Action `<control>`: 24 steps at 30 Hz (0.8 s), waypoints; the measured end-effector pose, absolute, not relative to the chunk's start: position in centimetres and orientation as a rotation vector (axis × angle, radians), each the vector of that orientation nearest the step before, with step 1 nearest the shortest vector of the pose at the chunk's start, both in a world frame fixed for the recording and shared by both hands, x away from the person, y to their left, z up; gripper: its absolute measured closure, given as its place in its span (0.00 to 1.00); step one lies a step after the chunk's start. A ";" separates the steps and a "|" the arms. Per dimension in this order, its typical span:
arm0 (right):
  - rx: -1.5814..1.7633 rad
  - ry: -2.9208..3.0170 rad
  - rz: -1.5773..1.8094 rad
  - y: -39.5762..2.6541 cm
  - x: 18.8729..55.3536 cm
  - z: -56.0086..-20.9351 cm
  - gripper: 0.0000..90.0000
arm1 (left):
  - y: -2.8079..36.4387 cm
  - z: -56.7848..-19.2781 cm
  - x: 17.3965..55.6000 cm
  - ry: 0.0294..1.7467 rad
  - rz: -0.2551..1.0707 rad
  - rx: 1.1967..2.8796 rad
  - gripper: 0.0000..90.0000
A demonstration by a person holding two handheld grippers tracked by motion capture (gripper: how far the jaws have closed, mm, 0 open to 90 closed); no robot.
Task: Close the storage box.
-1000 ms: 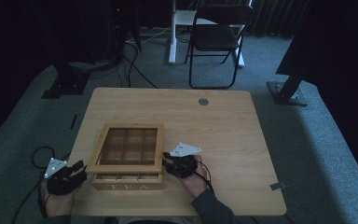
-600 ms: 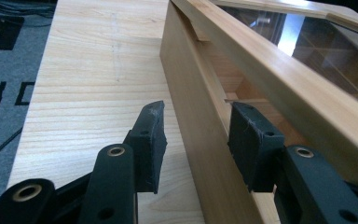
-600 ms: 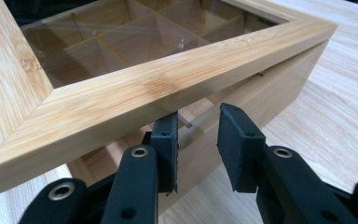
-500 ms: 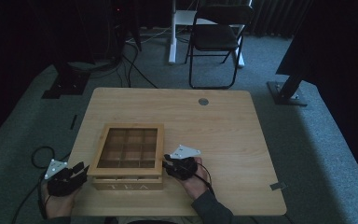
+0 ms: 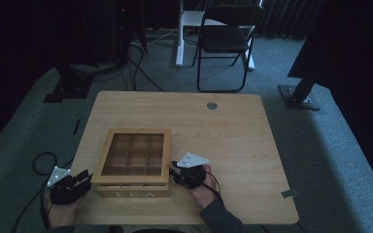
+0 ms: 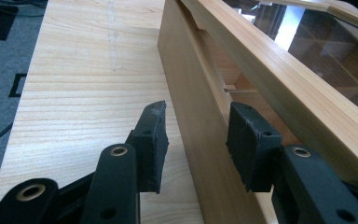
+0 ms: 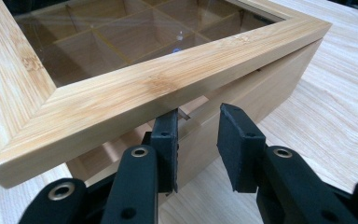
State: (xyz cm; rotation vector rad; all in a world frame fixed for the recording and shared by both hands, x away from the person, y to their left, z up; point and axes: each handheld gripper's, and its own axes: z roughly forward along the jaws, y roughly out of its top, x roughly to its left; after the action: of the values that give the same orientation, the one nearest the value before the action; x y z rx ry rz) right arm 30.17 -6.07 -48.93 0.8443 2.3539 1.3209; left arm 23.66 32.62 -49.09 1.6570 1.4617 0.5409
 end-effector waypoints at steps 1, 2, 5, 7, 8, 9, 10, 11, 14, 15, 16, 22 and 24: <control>0.843 2.354 1.307 -6.0 30.1 -48.9 0.75 | 32.6 -49.1 23.6 1.461 0.543 1.664 0.65; 0.838 2.355 1.292 -6.0 30.0 -48.9 0.75 | 32.5 -49.1 23.6 1.464 0.550 1.673 0.65; 0.838 2.353 1.272 -5.9 29.8 -49.0 0.76 | 32.5 -49.2 23.5 1.466 0.552 1.673 0.65; 0.843 2.359 1.270 -6.0 29.9 -49.2 0.76 | 32.5 -49.2 23.6 1.467 0.552 1.671 0.65; 0.849 2.361 1.261 -6.0 29.8 -49.2 0.76 | 32.4 -49.2 23.6 1.472 0.556 1.677 0.66; 0.850 2.361 1.260 -6.1 29.8 -49.3 0.76 | 32.4 -49.2 23.7 1.478 0.557 1.682 0.66; 0.858 2.364 1.261 -6.1 29.9 -49.4 0.76 | 32.4 -49.3 23.7 1.486 0.552 1.686 0.66; 0.860 2.366 1.257 -6.2 29.9 -49.5 0.76 | 32.4 -49.5 23.7 1.490 0.547 1.691 0.66; 0.869 2.376 1.244 -6.3 30.0 -49.7 0.75 | 32.3 -49.8 23.9 1.509 0.540 1.712 0.66; 0.874 2.378 1.244 -6.3 30.0 -49.8 0.75 | 32.2 -49.9 23.9 1.516 0.541 1.720 0.66; 0.880 2.379 1.242 -6.4 30.1 -49.9 0.75 | 32.2 -49.9 23.9 1.519 0.539 1.717 0.66; 0.894 2.396 1.252 -6.7 30.3 -50.1 0.68 | 32.3 -49.8 23.9 1.534 0.560 1.715 0.65; 0.914 2.412 1.278 -7.2 30.6 -50.3 0.64 | 32.5 -49.8 23.8 1.533 0.560 1.697 0.62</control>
State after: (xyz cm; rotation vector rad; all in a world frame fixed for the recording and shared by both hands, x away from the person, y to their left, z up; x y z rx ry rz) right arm 30.60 -7.16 -50.30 0.9143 2.4122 1.2779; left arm 23.82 32.46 -49.76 1.6971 1.5334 0.5603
